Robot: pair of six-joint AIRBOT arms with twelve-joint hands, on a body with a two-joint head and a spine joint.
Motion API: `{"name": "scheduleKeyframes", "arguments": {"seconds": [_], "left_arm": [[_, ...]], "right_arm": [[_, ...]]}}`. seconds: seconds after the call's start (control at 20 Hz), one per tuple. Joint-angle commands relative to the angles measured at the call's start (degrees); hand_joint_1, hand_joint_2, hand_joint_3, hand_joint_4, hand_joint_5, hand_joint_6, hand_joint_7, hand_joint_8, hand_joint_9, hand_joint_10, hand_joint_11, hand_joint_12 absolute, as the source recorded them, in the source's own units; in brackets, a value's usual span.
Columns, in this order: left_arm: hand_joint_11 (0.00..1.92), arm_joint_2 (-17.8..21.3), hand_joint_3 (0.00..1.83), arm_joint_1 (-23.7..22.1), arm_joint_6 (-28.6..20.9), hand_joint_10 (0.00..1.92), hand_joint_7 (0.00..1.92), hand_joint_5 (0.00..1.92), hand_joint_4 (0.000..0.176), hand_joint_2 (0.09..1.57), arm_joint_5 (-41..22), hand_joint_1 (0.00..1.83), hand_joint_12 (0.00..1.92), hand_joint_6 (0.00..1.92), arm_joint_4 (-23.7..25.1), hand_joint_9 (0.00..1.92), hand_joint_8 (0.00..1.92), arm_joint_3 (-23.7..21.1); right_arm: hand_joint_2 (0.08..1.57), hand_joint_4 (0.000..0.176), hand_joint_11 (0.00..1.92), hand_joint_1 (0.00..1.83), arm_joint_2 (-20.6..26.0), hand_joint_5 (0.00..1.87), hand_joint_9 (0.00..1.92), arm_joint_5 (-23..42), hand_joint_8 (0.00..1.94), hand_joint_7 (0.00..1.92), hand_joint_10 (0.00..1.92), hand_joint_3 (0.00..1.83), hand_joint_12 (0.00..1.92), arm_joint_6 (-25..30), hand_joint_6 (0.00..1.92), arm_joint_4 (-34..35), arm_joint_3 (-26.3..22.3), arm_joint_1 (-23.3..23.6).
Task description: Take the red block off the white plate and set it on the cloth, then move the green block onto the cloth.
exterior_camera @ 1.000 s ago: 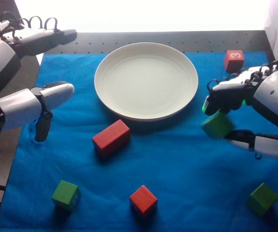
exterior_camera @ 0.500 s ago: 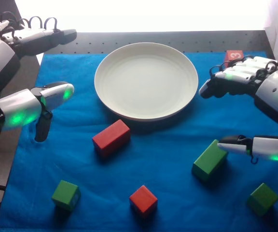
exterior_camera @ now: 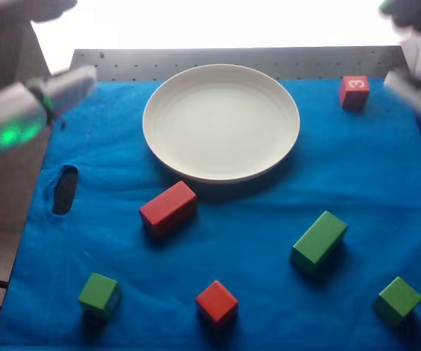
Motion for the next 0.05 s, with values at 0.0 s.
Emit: {"name": "scheduleKeyframes", "arguments": {"seconds": [0.0], "left_arm": [[0.43, 0.25, 0.01, -0.84, -0.09, 0.0, 0.45, 0.26, 0.054, 1.19, -9.87, 0.47, 0.41, 0.0, 1.11, 0.56, 0.0, 0.19]], "right_arm": [[1.32, 0.0, 0.08, 0.7, 0.37, 0.0, 0.14, -10.42, 0.96, 0.02, 1.37, 0.0, 1.82, 0.17, 0.35, -1.26, 0.22, 0.78]]}}
